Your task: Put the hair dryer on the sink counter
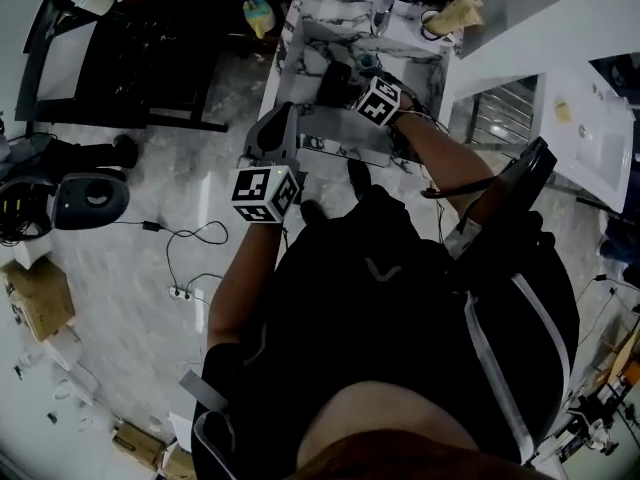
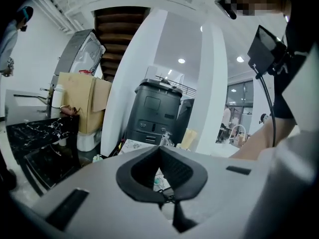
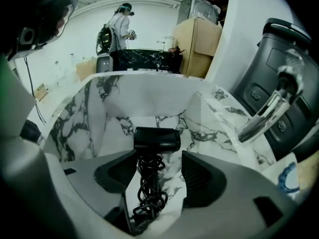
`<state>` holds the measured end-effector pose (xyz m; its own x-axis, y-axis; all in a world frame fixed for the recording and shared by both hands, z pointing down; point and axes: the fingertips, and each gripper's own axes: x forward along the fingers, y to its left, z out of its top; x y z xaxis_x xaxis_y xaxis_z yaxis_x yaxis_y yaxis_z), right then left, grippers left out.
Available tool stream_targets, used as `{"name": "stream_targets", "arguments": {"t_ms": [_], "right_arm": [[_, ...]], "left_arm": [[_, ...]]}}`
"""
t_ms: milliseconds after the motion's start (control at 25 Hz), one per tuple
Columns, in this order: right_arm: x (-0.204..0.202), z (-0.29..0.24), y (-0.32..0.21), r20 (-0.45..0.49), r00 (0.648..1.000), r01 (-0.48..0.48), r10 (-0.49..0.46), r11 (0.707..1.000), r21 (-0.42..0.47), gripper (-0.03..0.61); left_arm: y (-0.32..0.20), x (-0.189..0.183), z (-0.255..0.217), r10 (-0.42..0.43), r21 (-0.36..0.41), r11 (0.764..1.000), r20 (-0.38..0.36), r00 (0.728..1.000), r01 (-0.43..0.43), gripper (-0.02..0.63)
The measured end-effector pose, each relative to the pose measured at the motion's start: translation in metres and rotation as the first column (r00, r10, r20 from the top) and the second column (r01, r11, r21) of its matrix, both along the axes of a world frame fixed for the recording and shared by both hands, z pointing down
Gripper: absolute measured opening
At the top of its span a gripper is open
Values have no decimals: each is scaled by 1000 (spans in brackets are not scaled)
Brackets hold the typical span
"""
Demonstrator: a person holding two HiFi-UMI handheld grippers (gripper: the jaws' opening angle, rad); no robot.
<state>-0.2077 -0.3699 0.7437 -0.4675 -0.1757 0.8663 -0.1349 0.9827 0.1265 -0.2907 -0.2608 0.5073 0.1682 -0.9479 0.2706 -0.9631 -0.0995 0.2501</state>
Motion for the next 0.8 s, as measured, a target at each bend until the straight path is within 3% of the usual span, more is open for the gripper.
{"name": "stream_targets", "arguments": {"t_ms": [400,520,640,800], "right_arm": [[14,-88,6,165,969,-200,185,977,75,266],[18,-114,13,234,943,-268,239,958,102,149],[23,-139,25,302,908,-332,289,938,100,129],[30,-181,38,409,837,-433,363,897,89,93]], "left_arm": [[0,7,-25,144,83,986,9,990,-144,5],[7,8,-32,181,99,978,8,983,-181,5],[15,8,-39,215,117,970,14,977,-215,5],[25,8,-47,248,130,960,24,969,-249,5]]}}
